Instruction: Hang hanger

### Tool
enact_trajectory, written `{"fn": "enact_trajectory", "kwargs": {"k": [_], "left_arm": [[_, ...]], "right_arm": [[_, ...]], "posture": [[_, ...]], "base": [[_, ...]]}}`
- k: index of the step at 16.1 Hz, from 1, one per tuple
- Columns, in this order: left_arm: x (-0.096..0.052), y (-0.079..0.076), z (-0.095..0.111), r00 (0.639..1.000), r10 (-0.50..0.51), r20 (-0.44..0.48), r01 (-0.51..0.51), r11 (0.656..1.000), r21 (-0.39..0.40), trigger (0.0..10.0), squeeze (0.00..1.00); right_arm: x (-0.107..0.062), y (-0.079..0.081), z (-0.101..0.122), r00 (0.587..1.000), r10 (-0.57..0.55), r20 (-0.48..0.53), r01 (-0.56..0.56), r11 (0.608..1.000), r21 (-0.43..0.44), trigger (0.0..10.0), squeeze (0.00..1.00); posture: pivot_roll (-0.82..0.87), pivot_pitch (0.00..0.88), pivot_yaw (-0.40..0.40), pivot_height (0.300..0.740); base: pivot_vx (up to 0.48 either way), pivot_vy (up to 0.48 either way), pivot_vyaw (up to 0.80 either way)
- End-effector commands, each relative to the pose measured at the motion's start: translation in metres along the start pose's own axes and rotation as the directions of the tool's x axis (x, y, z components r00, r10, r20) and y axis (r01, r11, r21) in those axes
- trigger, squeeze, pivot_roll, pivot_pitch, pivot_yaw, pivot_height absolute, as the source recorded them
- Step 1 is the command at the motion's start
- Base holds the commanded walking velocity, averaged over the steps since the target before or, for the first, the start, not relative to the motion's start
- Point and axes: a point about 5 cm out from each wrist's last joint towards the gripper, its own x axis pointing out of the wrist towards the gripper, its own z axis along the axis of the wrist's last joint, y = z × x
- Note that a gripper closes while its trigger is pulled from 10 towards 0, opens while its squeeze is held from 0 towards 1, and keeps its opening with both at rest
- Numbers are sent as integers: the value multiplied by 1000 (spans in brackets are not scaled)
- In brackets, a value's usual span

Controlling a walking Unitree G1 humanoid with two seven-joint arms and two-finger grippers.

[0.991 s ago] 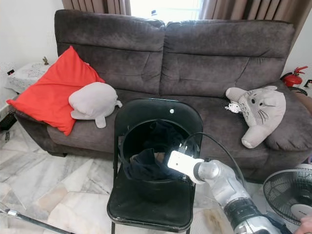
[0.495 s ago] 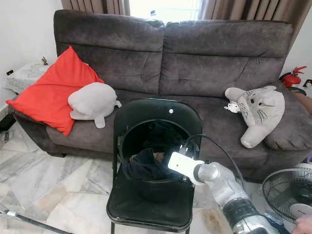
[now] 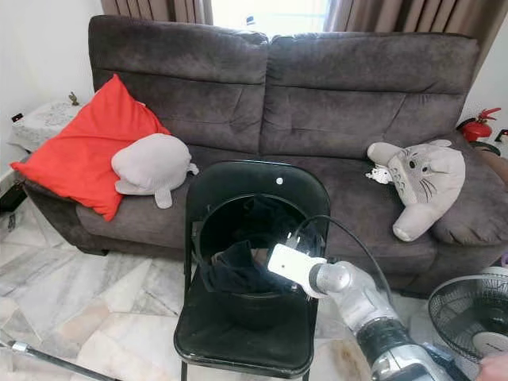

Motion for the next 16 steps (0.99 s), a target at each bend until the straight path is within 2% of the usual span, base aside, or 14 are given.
{"fn": "enact_trajectory", "kwargs": {"k": [1,2,7,10,13,14,16], "left_arm": [[0,1,-1,1000,0,-9,0,1000,3,10000,0],[0,1,-1,1000,2,-8,-2,1000,3,10000,0],[0,2,-1,1000,1,-7,-1,1000,3,10000,0],[0,2,-1,1000,1,-8,-1,1000,3,10000,0],[0,1,-1,1000,1,-9,-1,1000,4,10000,0],[0,1,-1,1000,0,-9,0,1000,4,10000,0],[0,2,-1,1000,1,-8,-1,1000,6,10000,0]], "right_arm": [[0,-8,7,999,-40,23,40,999,-9,10000,0],[-1,-15,10,994,-104,32,104,995,2,10000,0],[-3,-26,7,980,-197,14,196,980,30,10000,0],[0,-16,-1,989,-145,-16,146,988,57,10000,0],[2,-12,-7,989,-142,-49,146,985,93,10000,0],[4,-11,-7,988,-152,-32,155,976,151,10000,0],[6,-9,-3,990,-138,-2,135,970,200,10000,0]], "posture": [[47,0,27,740],[52,0,27,740],[52,0,28,740],[54,0,26,740],[55,0,27,740],[55,0,27,740],[54,0,29,740]], "base": [[0,0,0],[0,0,0],[0,0,0],[0,0,0],[0,0,0],[0,0,0],[0,0,0]]}}
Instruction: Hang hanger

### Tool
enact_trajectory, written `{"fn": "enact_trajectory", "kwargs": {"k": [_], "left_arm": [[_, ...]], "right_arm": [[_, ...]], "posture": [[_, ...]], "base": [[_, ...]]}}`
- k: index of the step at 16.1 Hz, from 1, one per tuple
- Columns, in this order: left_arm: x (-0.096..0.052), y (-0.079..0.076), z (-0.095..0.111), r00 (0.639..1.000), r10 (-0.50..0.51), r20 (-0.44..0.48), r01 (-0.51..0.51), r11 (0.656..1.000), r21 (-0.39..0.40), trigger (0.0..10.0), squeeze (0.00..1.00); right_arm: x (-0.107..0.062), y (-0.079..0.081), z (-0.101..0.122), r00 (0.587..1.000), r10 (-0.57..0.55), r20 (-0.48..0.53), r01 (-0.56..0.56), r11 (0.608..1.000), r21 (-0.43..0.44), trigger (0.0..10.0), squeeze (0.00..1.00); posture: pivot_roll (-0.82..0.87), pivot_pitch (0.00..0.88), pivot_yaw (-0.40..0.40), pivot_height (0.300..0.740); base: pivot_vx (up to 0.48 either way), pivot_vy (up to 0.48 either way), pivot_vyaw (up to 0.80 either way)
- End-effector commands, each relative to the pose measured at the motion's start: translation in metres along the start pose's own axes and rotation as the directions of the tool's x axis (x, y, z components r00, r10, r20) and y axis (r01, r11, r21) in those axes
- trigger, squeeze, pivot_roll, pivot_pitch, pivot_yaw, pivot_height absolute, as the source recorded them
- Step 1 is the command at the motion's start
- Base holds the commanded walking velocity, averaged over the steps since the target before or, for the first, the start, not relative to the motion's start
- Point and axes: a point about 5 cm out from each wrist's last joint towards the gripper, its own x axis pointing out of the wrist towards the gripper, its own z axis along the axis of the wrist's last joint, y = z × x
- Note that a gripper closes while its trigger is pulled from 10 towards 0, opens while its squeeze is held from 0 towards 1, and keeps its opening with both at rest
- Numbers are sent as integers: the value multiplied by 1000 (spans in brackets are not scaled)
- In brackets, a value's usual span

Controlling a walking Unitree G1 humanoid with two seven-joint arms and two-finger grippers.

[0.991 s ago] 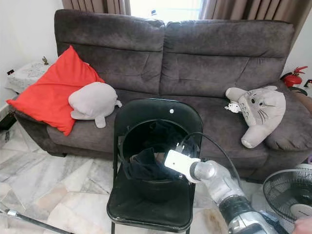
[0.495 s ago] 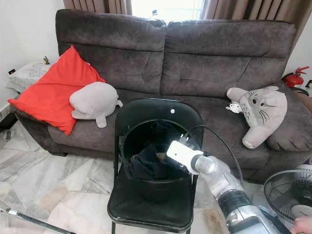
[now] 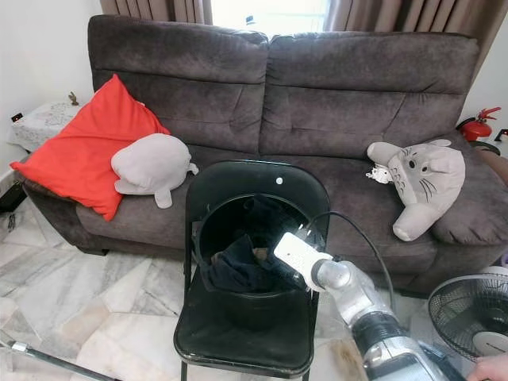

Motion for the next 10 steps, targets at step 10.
{"fn": "enact_trajectory", "kwargs": {"k": [10], "left_arm": [[0,3,0,1000,3,-5,-3,1000,5,10000,0]], "right_arm": [[5,7,-15,996,-32,-84,44,988,150,10000,0]], "posture": [[60,0,28,740]], "base": [[0,0,0]]}}
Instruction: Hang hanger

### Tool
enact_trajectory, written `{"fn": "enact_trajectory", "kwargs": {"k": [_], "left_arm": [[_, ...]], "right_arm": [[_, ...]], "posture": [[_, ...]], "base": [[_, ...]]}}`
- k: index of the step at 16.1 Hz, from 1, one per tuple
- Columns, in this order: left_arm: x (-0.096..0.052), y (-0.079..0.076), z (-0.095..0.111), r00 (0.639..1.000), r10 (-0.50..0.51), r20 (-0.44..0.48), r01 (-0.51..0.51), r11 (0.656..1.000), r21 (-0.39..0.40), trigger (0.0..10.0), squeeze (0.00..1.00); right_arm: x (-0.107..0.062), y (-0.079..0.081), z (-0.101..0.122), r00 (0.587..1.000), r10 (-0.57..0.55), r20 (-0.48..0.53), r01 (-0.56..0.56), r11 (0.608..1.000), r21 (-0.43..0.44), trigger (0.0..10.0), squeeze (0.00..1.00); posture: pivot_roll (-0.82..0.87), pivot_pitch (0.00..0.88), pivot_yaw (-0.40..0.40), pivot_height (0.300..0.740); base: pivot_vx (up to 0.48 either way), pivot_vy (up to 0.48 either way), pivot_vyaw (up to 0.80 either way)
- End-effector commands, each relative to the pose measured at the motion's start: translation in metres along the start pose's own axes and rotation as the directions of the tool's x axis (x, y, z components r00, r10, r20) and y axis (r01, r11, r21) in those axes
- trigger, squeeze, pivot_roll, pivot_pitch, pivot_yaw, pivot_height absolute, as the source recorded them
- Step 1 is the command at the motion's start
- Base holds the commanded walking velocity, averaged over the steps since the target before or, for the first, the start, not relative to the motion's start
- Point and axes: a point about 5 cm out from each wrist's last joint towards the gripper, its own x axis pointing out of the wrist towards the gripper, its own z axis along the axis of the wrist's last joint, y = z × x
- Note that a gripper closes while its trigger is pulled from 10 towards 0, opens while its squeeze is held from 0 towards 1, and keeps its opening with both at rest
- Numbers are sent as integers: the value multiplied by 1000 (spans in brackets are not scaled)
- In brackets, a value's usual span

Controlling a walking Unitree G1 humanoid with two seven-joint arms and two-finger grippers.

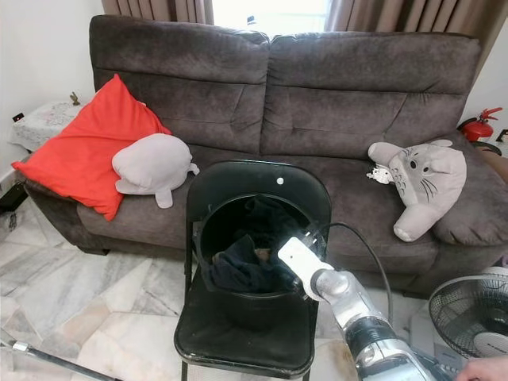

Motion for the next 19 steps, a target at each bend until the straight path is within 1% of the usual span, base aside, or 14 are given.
{"fn": "enact_trajectory", "kwargs": {"k": [1,2,3,4,9,19], "left_arm": [[0,2,-2,1000,3,-8,-3,1000,4,10000,0],[-1,2,-2,1000,3,-8,-3,1000,4,10000,0],[-1,2,-2,1000,3,-8,-3,1000,5,10000,0],[-1,2,-2,1000,2,-8,-2,1000,6,10000,0],[-1,2,-2,1000,1,-9,-1,1000,4,10000,0],[0,1,-2,1000,-5,-9,5,1000,6,10000,0]], "right_arm": [[-1,-5,1,1000,-15,-13,15,1000,-9,10000,0],[0,-4,0,1000,-16,-16,16,1000,-20,10000,0],[0,-4,1,1000,-11,-9,11,1000,-29,196,0],[1,-1,4,1000,2,4,-2,999,-41,0,0],[2,0,8,1000,14,10,-13,998,-54,0,0],[2,-2,4,1000,-11,-6,11,1000,-20,0,0]], "posture": [[60,0,28,740],[60,0,28,740],[59,0,29,740],[60,0,28,740],[64,0,25,740],[62,0,24,740]], "base": [[0,0,0],[0,0,0],[0,0,0],[0,0,0],[0,0,0],[0,0,0]]}}
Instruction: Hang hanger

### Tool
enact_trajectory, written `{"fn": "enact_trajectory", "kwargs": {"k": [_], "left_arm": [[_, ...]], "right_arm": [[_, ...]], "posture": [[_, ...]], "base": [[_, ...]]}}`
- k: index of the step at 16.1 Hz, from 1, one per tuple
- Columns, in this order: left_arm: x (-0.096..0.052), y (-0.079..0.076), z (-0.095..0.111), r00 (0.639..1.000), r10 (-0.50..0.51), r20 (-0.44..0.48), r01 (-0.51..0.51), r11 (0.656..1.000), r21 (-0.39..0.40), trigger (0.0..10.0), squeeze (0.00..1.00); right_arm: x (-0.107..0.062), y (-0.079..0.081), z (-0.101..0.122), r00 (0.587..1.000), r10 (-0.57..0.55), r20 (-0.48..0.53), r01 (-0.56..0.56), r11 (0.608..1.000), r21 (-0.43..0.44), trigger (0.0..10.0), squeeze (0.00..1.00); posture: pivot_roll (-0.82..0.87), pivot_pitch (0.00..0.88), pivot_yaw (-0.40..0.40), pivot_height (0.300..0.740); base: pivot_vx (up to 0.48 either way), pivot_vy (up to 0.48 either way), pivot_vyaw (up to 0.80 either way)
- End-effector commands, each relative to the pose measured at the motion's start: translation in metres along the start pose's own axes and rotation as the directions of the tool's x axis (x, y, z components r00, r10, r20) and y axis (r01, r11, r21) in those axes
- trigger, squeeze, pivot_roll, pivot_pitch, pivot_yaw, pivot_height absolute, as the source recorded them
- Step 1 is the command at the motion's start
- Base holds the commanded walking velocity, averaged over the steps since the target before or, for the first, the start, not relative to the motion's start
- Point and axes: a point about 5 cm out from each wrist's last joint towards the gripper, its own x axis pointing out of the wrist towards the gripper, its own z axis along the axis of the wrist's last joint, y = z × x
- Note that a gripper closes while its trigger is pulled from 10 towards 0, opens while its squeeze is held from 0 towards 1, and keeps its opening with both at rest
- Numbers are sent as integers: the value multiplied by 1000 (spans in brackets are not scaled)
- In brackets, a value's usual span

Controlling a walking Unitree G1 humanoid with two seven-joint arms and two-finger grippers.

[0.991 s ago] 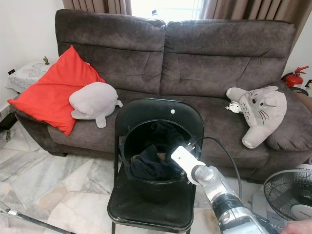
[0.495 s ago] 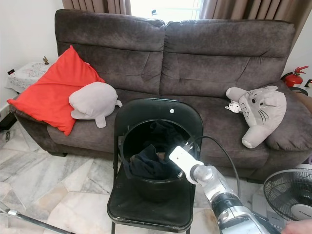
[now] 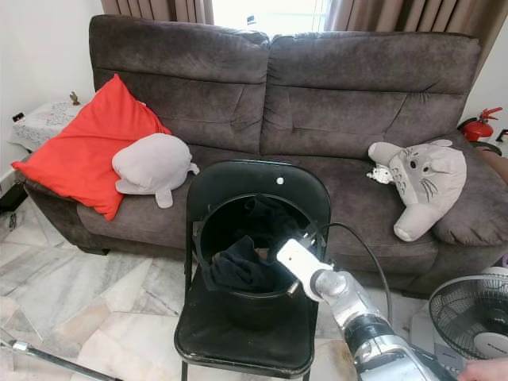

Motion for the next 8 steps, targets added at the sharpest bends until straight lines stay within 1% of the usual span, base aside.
{"fn": "enact_trajectory", "kwargs": {"k": [1,2,4,6,7,8], "left_arm": [[0,1,-2,1000,2,-8,-2,1000,5,10000,0],[0,1,-1,1000,2,-8,-2,1000,6,10000,0],[0,1,-1,1000,2,-8,-2,1000,6,10000,0],[0,1,-1,1000,3,-6,-3,1000,7,10000,0],[0,1,-2,1000,4,-6,-4,1000,6,10000,0],[0,2,-2,1000,4,-6,-4,1000,6,10000,0]], "right_arm": [[0,-3,5,1000,-15,13,15,1000,22,0,0],[0,-4,4,1000,-25,14,24,999,35,0,0],[-1,-9,8,996,-83,39,80,993,89,0,0],[-4,-19,22,970,-195,145,166,967,192,0,0],[-5,-21,28,953,-231,195,184,956,229,0,0],[-7,-23,36,927,-277,251,188,926,327,0,0]], "posture": [[61,0,24,740],[61,0,24,740],[61,0,25,740],[60,0,25,740],[61,0,25,740],[60,0,26,740]], "base": [[0,0,0],[0,0,0],[0,0,0],[0,0,0],[0,0,0],[0,0,0]]}}
